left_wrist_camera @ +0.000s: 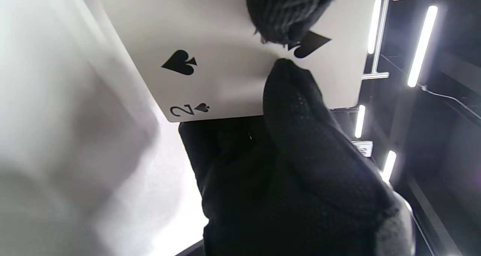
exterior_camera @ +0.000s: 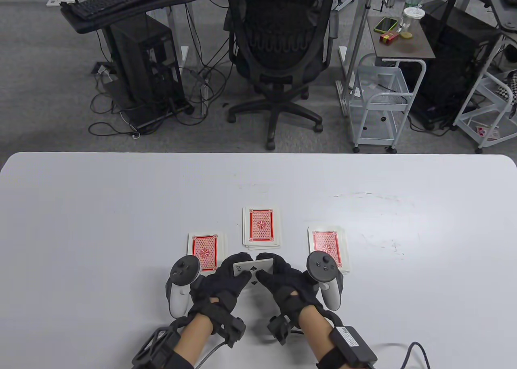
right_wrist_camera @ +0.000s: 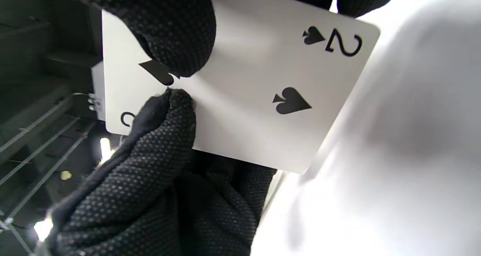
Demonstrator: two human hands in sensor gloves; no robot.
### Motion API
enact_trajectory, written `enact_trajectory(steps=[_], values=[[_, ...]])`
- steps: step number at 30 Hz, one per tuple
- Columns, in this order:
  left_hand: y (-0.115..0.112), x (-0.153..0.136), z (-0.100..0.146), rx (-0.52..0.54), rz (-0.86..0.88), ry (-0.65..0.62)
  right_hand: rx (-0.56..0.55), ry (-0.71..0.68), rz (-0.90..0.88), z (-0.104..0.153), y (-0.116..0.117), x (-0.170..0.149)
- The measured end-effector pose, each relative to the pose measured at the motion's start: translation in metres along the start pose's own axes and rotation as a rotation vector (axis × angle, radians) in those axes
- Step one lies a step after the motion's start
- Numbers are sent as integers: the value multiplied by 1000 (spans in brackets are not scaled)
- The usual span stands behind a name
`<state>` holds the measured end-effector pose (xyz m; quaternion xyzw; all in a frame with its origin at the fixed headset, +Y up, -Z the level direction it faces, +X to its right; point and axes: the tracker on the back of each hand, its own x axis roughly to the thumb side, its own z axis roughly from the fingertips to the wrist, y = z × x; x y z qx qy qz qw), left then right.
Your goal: Four-player card dealing with fan arrangement
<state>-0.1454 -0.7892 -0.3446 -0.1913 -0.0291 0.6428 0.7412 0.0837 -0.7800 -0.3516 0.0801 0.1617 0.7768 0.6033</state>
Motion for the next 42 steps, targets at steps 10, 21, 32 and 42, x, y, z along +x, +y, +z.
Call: enact_trajectory(steps=[10,21,32,42], values=[[16,2,0,-20,124,-44,-77,-82,-8,2,-27,21],[-7,7,-5,-302,314,-220,105,-155,-415,6,-12,38],[-1,19,7,-292,376,-291,-162,-309,174,14,-41,98],[10,29,15,-267,240,-271,-186,-447,351,9,-16,147]])
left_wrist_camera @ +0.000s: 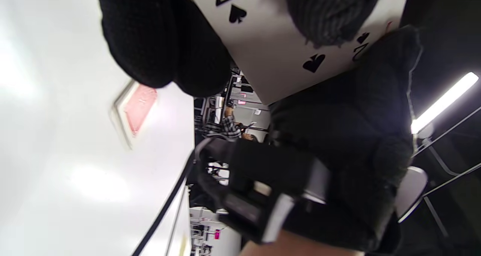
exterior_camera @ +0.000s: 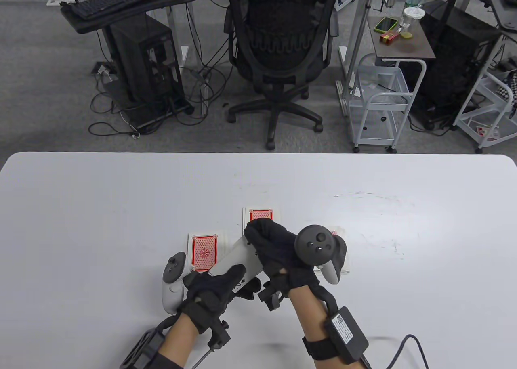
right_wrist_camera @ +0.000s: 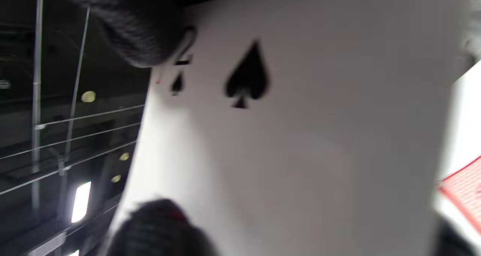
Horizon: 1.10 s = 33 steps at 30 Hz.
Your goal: Four-player card dealing with fan arrangement
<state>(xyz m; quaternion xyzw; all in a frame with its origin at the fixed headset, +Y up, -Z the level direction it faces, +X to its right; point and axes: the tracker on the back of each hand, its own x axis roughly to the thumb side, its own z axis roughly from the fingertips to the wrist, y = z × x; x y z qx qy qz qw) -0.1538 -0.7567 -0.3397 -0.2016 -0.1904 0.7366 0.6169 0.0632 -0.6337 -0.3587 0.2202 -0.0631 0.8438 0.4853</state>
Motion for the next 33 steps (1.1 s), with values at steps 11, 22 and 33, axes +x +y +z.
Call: enact_trajectory(steps=[11,22,33], values=[[4,-5,1,0,57,-18,-64,60,-68,6,3,-22],[5,0,3,12,20,-21,-63,-12,-86,4,0,-23],[7,2,6,47,140,-85,4,159,-26,5,0,-35]])
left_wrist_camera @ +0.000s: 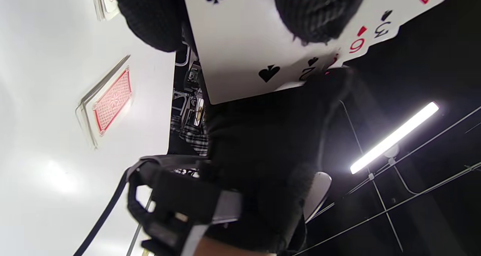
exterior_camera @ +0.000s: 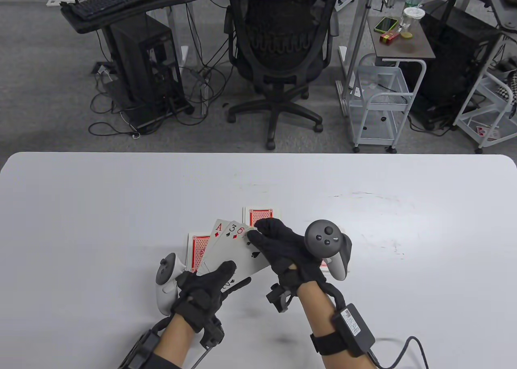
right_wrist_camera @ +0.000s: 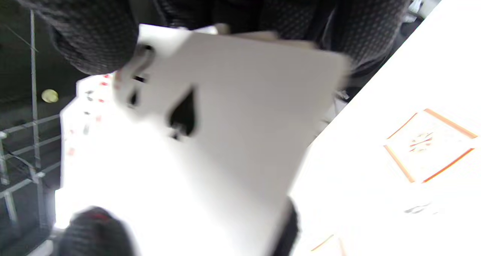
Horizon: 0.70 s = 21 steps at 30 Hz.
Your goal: Four-player card dealing with fan arrangement
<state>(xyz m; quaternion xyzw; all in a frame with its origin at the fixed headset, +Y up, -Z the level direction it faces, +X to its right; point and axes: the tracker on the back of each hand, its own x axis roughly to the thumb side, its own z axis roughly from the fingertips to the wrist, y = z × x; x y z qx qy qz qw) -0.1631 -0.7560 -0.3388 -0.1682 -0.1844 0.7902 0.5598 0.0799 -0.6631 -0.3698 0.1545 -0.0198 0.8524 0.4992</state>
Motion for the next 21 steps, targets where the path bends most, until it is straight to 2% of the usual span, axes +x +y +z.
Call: enact_trajectory(steps=[2,5,7,9,12,17,21], values=[[1,-2,1,9,-2,-2,-60,-42,-66,0,5,1],[2,-2,2,14,73,-20,-17,-80,-149,-3,5,0],[2,-1,1,6,52,-23,-11,-29,-202,-3,4,-5],[0,-1,1,6,66,-26,-36,2,-192,-1,4,-9],[2,-1,2,20,30,-20,-59,-46,-194,-2,5,-7],[6,0,2,16,85,-38,7,-64,-250,-4,4,-6],[4,2,2,15,78,-51,32,2,-247,-4,2,-16]])
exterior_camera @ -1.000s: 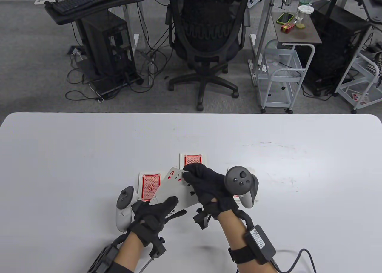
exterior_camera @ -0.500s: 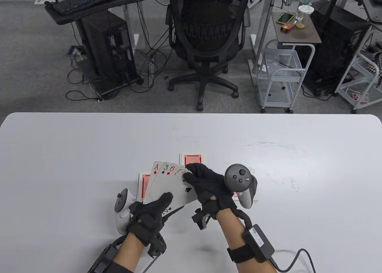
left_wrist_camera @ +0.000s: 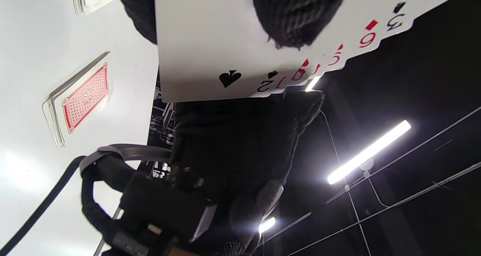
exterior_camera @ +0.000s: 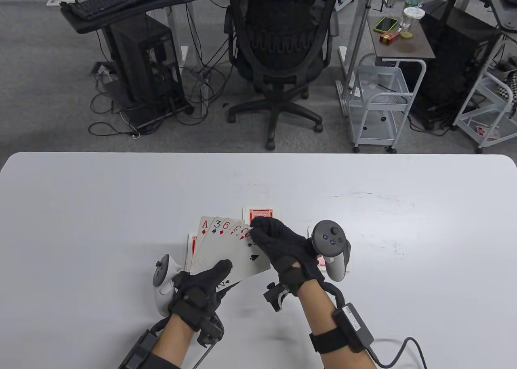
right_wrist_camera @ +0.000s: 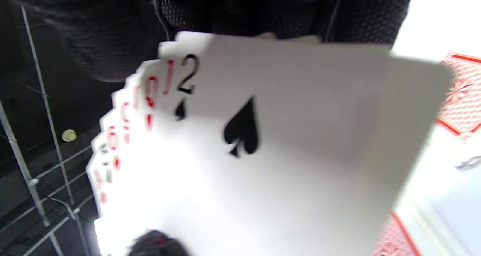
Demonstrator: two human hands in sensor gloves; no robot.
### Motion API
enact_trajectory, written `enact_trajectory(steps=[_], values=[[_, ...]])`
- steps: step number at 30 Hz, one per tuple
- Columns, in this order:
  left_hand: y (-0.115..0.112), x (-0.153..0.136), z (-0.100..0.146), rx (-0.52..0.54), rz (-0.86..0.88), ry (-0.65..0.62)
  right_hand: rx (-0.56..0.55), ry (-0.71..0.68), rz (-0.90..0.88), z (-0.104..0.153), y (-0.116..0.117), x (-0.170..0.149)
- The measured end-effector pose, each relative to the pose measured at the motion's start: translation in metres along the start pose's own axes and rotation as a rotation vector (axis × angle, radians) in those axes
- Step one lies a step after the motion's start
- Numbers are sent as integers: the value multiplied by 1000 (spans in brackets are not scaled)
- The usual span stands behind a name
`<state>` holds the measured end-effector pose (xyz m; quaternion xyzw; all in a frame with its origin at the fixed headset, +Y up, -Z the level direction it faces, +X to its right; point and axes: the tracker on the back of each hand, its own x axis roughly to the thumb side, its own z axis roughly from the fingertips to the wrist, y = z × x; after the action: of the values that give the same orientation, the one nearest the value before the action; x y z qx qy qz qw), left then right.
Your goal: Four-player card dealing with fan arrangement
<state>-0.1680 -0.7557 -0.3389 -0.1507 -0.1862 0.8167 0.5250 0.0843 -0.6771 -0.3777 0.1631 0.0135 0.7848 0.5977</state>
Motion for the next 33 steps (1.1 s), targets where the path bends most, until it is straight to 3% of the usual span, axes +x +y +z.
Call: enact_trajectory(steps=[4,7,10,16,19,22,28,33], values=[[0,-1,1,27,57,-31,56,25,35,-2,3,-1],[3,-1,2,45,74,-32,-6,-36,45,-2,7,2],[5,-1,2,44,86,-35,42,-42,42,-4,5,3],[1,-1,-1,-49,106,-8,267,-107,-123,-10,-5,-6],[-3,-4,-3,-101,70,35,332,-155,-213,-12,2,-8],[-4,-9,-4,-89,79,61,412,-162,-223,-11,10,-5],[2,-14,2,65,88,134,384,-206,-114,-9,16,1],[4,-20,4,110,96,175,309,-152,-139,-11,21,-7]])
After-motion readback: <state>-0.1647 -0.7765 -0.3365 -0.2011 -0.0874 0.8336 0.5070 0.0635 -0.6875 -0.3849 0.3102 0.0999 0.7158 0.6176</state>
